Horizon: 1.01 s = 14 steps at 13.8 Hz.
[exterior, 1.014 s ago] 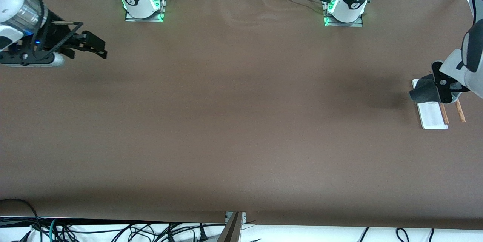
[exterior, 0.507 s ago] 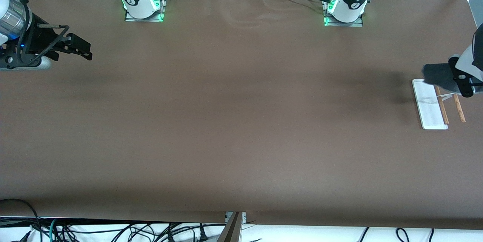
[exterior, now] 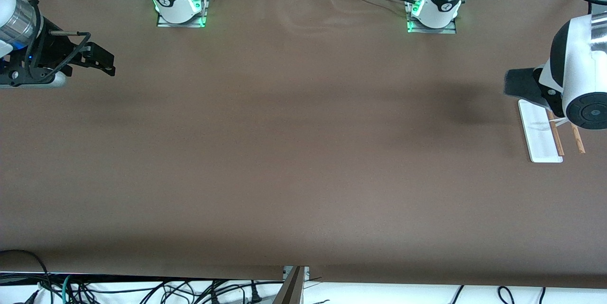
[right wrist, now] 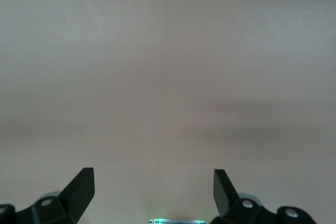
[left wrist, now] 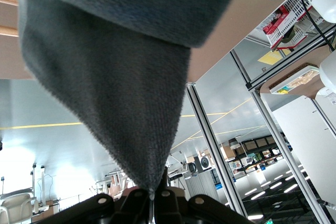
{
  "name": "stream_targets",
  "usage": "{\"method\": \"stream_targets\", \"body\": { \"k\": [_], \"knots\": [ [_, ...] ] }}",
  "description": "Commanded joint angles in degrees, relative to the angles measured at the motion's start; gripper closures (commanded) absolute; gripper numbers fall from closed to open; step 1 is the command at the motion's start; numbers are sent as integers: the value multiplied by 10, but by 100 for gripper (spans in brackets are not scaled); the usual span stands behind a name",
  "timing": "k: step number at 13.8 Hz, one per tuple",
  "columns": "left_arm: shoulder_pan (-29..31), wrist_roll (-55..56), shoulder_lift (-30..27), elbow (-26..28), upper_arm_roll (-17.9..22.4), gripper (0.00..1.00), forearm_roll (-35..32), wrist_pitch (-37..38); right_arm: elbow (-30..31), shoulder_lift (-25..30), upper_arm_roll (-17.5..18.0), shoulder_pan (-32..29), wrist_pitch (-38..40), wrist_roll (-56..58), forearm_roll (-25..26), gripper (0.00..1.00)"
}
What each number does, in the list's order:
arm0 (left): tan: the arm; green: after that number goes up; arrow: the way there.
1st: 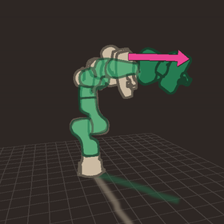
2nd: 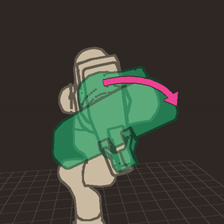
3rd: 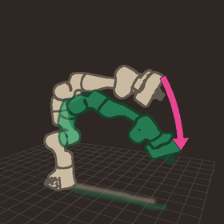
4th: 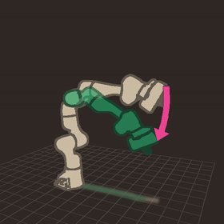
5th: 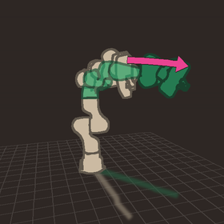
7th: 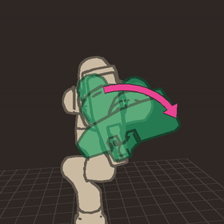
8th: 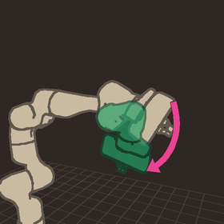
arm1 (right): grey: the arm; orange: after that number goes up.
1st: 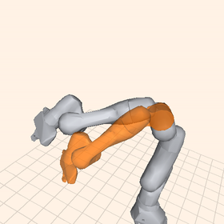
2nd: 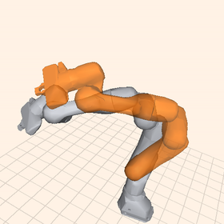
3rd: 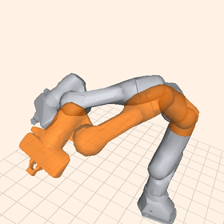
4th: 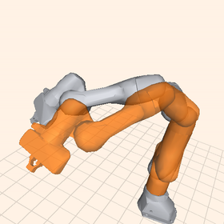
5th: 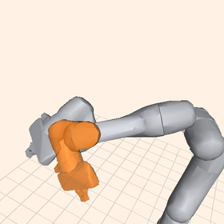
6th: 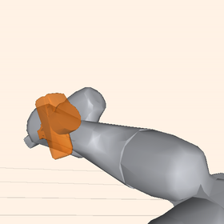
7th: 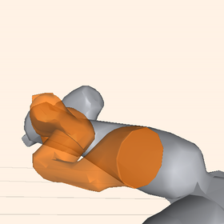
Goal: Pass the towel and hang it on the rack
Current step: 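Lower the towel onto the wooden dowels with the left gripper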
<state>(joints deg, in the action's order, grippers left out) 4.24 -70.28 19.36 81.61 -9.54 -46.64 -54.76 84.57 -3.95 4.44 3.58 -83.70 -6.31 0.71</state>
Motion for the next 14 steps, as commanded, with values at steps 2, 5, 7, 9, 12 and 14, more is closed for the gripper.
{"method": "stream_targets", "body": {
  "k": [2,5,7,9,12,14],
  "knots": [
    [19,-10,16,-26,18,100,-20,13,4,9,1,4,-2,9,10,0],
    [90,-11,26,-25,23,100,34,-32,4,8,1,4,-2,9,10,0],
    [141,-28,41,-17,23,100,90,-104,4,9,2,4,-3,7,10,0],
    [148,-60,42,-19,22,100,107,-116,4,9,1,3,-8,9,9,0],
    [207,-106,72,-20,23,100,124,-203,5,9,1,3,-12,11,6,0],
    [233,-127,95,-22,23,100,127,-245,5,9,1,3,-12,11,5,0]
  ]
}}
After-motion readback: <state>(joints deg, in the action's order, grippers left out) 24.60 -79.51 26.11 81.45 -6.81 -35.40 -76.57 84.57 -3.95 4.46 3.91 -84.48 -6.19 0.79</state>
